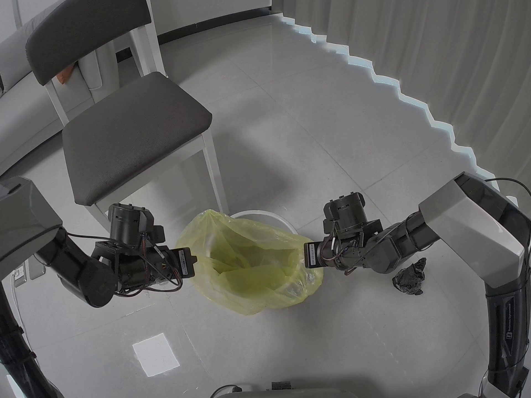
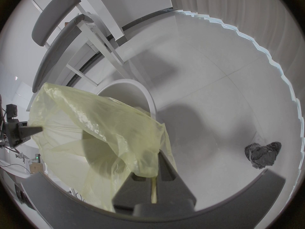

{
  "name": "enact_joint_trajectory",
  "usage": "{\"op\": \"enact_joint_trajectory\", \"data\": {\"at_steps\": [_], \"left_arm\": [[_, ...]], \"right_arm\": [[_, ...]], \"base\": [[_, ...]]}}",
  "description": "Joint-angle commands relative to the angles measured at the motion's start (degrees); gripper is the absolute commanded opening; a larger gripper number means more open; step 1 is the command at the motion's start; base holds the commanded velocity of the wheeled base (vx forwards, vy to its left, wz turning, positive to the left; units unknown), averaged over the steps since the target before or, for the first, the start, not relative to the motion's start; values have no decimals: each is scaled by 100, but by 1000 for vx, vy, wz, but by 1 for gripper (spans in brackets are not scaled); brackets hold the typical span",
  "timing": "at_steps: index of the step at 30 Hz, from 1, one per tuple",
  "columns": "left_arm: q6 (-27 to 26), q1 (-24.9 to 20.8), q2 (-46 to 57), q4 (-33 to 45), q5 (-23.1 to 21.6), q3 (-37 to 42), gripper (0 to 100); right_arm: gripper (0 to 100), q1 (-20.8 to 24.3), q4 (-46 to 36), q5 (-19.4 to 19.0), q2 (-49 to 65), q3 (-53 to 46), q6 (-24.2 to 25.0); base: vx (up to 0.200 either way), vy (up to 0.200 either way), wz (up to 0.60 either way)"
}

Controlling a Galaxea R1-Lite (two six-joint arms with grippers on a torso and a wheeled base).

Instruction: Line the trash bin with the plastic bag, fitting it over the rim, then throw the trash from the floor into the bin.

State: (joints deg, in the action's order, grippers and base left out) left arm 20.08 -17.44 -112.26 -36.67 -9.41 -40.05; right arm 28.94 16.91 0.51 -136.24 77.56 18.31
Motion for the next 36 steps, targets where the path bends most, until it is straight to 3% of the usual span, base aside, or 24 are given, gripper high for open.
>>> {"op": "enact_joint_trajectory", "data": {"at_steps": [1, 6, 12, 23, 36], "left_arm": [[5, 250, -823, -367, 36, -469, 0], [181, 321, -1078, -341, 185, -847, 0], [251, 312, -955, -297, 238, -706, 0], [251, 294, 284, -60, 168, 102, 0], [251, 198, 592, 81, 159, 551, 0]], "right_arm": [[0, -161, -135, 2, -386, 699, -12], [0, -292, -663, 2, -614, 1376, 15], [0, -319, -742, 10, -623, 1341, 32], [0, -319, -742, 10, 678, 102, -12], [0, -178, -724, 10, 1126, -724, -12]], "base": [[0, 0, 0], [0, 0, 0], [0, 0, 0], [0, 0, 0], [0, 0, 0]]}}
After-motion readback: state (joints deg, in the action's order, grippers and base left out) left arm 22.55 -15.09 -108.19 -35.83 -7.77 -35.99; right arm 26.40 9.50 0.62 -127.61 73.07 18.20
